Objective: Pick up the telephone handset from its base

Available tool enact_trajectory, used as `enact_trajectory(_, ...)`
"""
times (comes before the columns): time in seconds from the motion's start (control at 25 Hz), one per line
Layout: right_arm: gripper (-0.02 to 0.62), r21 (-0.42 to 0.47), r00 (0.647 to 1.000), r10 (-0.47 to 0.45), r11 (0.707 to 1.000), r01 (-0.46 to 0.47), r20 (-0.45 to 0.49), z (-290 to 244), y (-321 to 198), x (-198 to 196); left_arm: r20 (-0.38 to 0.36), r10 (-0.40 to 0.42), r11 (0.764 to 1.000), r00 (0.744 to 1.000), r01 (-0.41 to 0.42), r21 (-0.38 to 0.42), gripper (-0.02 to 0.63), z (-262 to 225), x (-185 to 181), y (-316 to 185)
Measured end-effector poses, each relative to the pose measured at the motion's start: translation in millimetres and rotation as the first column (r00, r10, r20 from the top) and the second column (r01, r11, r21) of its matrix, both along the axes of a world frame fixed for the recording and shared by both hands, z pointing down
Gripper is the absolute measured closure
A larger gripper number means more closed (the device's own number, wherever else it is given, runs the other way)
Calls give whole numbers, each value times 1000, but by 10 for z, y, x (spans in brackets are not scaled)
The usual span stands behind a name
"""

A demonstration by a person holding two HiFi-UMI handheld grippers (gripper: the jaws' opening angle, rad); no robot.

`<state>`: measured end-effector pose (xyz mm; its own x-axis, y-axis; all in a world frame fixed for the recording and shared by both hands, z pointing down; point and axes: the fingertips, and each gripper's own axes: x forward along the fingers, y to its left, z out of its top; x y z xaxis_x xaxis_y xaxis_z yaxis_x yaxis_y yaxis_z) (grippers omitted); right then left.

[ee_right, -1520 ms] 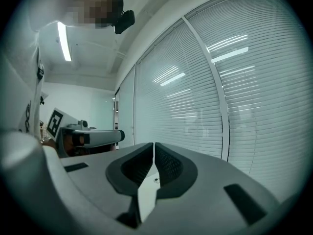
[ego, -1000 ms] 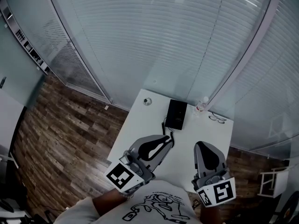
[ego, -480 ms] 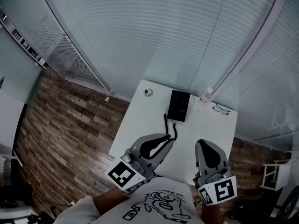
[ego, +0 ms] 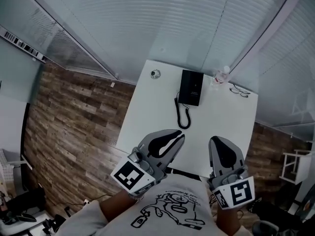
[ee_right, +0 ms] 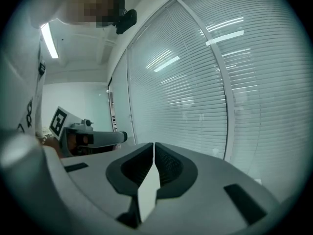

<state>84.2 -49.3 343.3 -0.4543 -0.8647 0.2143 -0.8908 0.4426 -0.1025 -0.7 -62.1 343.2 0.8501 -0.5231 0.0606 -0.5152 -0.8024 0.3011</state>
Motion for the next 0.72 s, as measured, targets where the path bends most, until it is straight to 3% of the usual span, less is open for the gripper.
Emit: enact_trajectory(0.72,584,-13,999,6,1000,-6,-46,340,-434,86,47,4,1000,999,-2,-29,571,380,93,-466)
